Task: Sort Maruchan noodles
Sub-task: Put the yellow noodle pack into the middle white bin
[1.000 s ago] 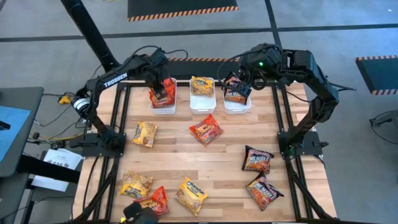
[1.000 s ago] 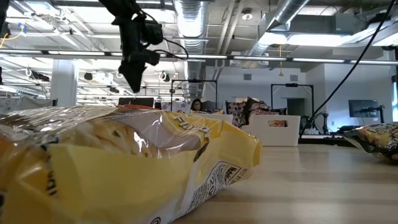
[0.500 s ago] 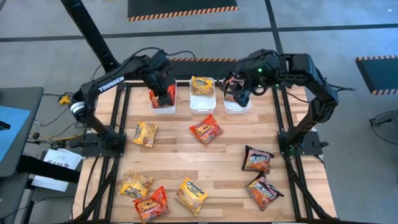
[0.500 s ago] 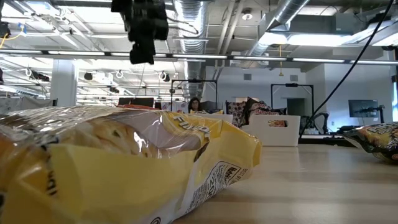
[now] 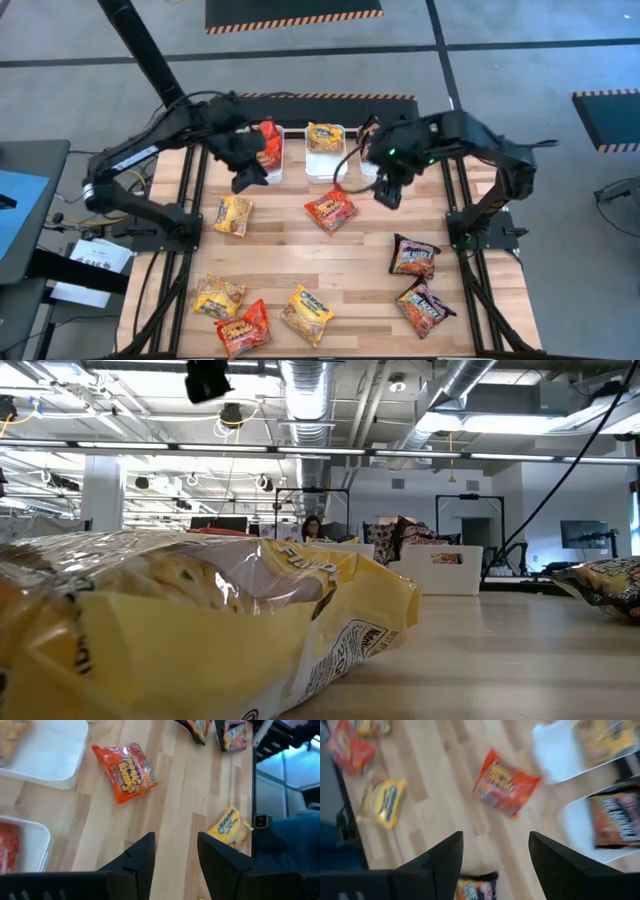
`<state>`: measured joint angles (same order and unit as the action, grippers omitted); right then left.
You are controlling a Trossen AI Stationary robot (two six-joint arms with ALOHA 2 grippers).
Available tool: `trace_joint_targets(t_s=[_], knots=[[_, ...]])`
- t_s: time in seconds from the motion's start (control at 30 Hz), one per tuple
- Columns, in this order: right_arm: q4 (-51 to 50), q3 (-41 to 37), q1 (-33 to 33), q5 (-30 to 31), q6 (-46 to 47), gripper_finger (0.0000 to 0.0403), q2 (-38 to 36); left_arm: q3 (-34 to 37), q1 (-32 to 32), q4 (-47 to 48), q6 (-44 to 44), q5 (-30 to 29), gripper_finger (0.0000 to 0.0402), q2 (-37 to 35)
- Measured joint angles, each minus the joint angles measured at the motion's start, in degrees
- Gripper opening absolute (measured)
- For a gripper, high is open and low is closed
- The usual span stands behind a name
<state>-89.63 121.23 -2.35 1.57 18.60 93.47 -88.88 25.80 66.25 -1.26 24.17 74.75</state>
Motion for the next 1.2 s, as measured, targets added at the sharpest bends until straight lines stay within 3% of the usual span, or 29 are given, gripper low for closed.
trace_joint_targets(t_s=[0.17, 0.53, 0.8, 1.0, 1.2], knots=[[3.97, -7.85, 2.60, -6.69, 1.24, 0.0249, 0.00, 0.00, -5.19, -0.16, -8.39, -7.74, 0.0132, -4.68], [22.23, -20.03, 10.77, -14.69, 6.18, 0.0249, -0.04, 0.02, -16.10, 1.38, -19.78, -13.55, 0.0132, -11.74], [39.14, -26.08, 15.58, -14.65, 11.61, 0.0249, 0.69, 0.04, -21.27, 8.09, -20.29, -18.79, 0.0132, -13.61], [44.53, -26.49, 19.68, -7.56, 10.58, 0.0249, 3.63, 0.07, -23.09, 10.46, -21.70, -22.77, 0.0132, -13.83], [51.30, -26.29, 21.27, -7.40, 10.09, 0.0250, 8.94, 0.07, -24.03, 10.54, -21.87, -23.11, 0.0132, -13.82]])
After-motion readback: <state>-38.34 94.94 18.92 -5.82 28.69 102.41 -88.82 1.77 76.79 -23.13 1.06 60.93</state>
